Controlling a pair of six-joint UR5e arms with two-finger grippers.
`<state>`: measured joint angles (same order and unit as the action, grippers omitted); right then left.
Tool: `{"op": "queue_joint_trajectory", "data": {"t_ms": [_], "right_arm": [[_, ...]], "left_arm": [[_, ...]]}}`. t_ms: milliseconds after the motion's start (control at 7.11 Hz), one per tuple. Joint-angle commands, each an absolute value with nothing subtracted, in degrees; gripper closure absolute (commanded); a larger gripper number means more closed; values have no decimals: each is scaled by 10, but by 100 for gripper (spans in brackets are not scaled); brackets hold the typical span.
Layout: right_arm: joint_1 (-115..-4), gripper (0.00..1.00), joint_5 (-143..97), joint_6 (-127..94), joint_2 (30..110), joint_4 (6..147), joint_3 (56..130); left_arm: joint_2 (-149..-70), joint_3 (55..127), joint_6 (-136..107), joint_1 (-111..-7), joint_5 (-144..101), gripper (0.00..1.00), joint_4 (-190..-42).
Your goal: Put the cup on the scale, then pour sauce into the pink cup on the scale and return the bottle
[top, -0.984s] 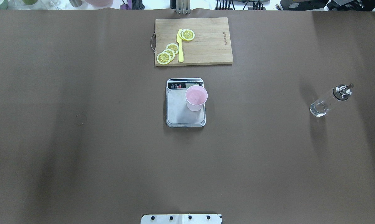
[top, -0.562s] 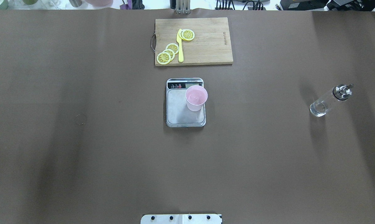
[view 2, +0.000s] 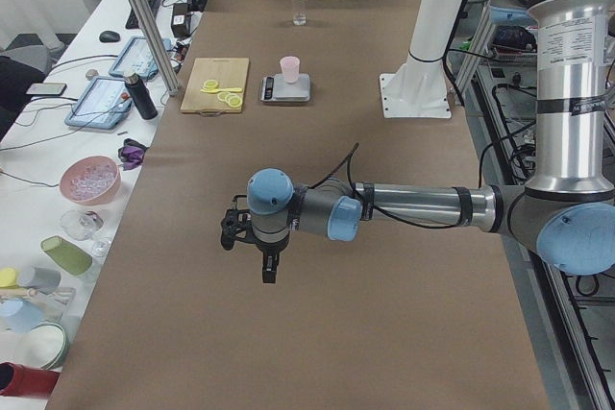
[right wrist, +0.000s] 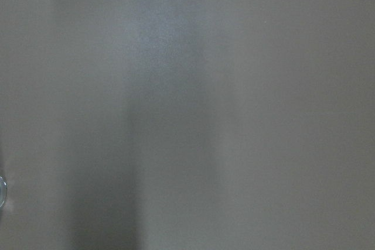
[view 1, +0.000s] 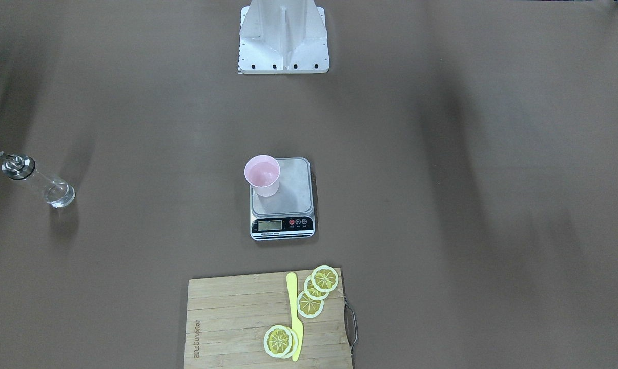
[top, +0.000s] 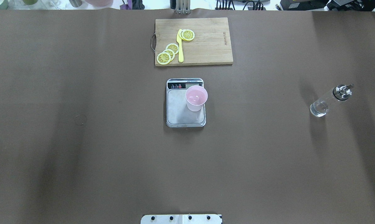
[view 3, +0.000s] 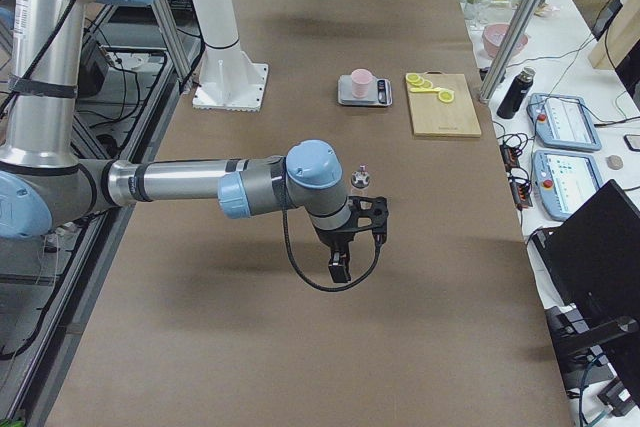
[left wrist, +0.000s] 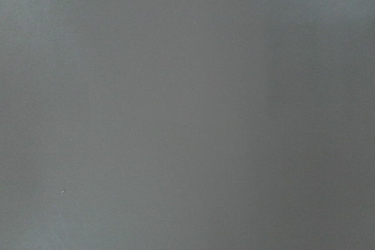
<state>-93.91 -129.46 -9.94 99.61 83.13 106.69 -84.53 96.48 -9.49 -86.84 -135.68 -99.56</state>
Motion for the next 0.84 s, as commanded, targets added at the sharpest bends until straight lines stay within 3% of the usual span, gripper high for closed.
{"op": "queue_joint_trajectory", "data": {"t_ms": [0,281,703], "right_arm": [[-935,0,-1289,-94,940,896,1047],[-935,0,-1294,-84,915,863,973],[-935,0,-1295,-89,911,851,955]], "left_arm": [[-845,965,-96,-868,-1357,1,-995],[-846,966,-96,-867,-1358,1,-994],[-846,965,-95,-867,-1356,1,-994]]}}
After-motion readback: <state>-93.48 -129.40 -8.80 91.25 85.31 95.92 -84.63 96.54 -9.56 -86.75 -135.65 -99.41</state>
